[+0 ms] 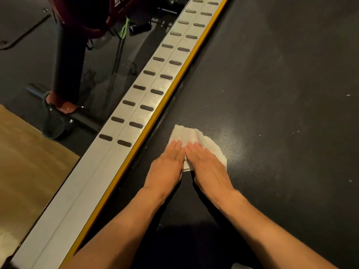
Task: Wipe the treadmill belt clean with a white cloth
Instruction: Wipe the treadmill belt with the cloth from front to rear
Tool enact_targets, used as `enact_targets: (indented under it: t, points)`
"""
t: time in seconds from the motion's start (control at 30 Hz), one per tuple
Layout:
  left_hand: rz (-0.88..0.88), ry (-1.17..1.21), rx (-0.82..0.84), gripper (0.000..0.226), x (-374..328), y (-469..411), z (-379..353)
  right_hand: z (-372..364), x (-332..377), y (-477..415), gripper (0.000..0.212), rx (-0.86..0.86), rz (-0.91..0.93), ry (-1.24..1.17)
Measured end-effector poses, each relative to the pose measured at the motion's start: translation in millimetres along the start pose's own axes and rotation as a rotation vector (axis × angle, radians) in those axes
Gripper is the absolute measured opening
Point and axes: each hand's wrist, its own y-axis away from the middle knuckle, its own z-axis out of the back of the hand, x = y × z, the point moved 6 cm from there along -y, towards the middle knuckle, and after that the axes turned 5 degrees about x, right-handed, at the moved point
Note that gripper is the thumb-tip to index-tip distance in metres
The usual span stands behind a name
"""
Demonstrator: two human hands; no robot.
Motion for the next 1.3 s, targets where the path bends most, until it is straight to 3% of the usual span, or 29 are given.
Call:
enact_targets:
  t: [0.27, 0.37, 0.43, 0.63, 0.7, 0.8, 0.87, 1.03, 1.13, 1.3]
  points:
    - [-0.013, -0.049, -0.064, 0.05, -11, -23, 7, 7, -14, -10, 0.051, -0.068, -0.07, -0.052]
    - [-0.123, -0.12, -0.02, 0.05, -28, -4, -10, -2, -16, 24, 0.068, -0.059, -0.072, -0.04]
    - [-0.171, -0.198, -0.032, 0.045, -37, 3, -18, -6, -22, 34, 0.06, -0.027, -0.079, -0.036]
    - [-0.141, -0.195, -0.042, 0.057, -63, -21, -1, 17, -44, 24, 0.056, -0.114, -0.198, -0.054]
    - [-0.258, -0.238, -0.085, 0.05, -80, -20, -5, 12, -49, 48, 0.059, -0.129, -0.269, -0.067]
    - [-0.379, -0.25, -0.003, 0.054, -104, -16, -29, 10, -63, 85, 0.064, -0.127, -0.31, -0.051]
    - [-0.411, -0.197, -0.113, 0.051, -120, -23, -21, 20, -80, 85, 0.065, -0.138, -0.312, -0.021]
    - [-0.385, -0.159, -0.097, 0.053, -137, -41, -18, 30, -97, 82, 0.065, -0.183, -0.39, -0.048]
    - [-0.468, -0.178, -0.045, 0.052, -137, -30, -30, 18, -88, 99, 0.065, -0.197, -0.391, -0.059]
    - [-0.438, -0.184, -0.126, 0.054, -135, -47, -18, 33, -110, 80, 0.063, -0.202, -0.356, -0.012]
